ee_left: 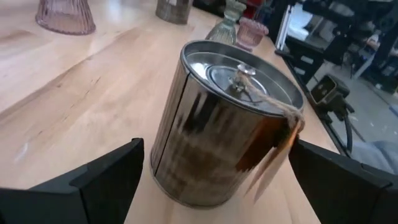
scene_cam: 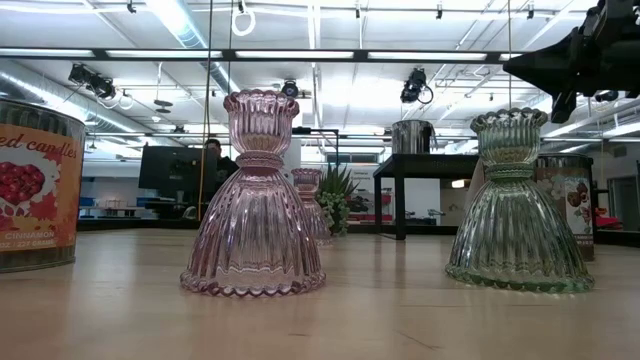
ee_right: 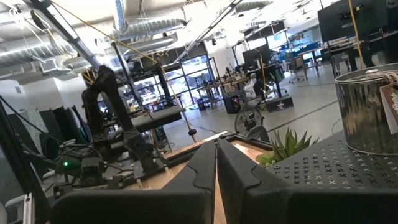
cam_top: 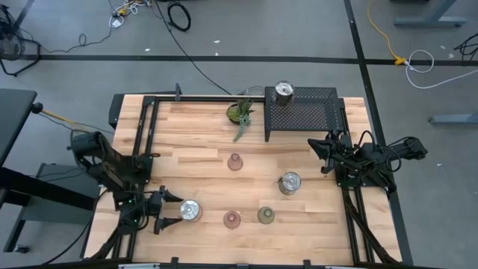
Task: Pick & Place candle stick holders
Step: Align the left silver scented candle with the silver scented candle on the shelf
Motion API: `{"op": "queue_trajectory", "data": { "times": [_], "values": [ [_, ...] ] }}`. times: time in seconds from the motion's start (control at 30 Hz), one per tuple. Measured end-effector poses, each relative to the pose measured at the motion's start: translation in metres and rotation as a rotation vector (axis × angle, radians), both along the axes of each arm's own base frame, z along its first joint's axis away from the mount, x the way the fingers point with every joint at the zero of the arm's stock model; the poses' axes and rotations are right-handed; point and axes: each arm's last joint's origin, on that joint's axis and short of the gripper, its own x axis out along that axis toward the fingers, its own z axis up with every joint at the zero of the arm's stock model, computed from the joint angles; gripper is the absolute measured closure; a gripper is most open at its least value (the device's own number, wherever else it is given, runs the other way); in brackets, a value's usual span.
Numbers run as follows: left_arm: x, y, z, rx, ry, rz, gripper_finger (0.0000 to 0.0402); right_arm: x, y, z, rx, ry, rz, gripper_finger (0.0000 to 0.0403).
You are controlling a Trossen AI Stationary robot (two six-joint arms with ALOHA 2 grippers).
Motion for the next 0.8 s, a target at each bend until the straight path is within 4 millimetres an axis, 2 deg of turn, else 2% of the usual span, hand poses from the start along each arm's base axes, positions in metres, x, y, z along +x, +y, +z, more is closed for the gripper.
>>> {"op": "queue_trajectory", "data": {
  "times": [0.3,0.8],
  "values": [
    [0.015,-0.005,-0.003,0.028,-0.002,0.054,0.0001,0.0,0.0,0.0,-0.001,0.0,0.0,0.0385],
    [0.044,-0.017,0.01,0.076,-0.012,0.117,0.0001,0.0,0.0,-0.001,-0.003,0.007,0.001,0.0385]
  ]
}}
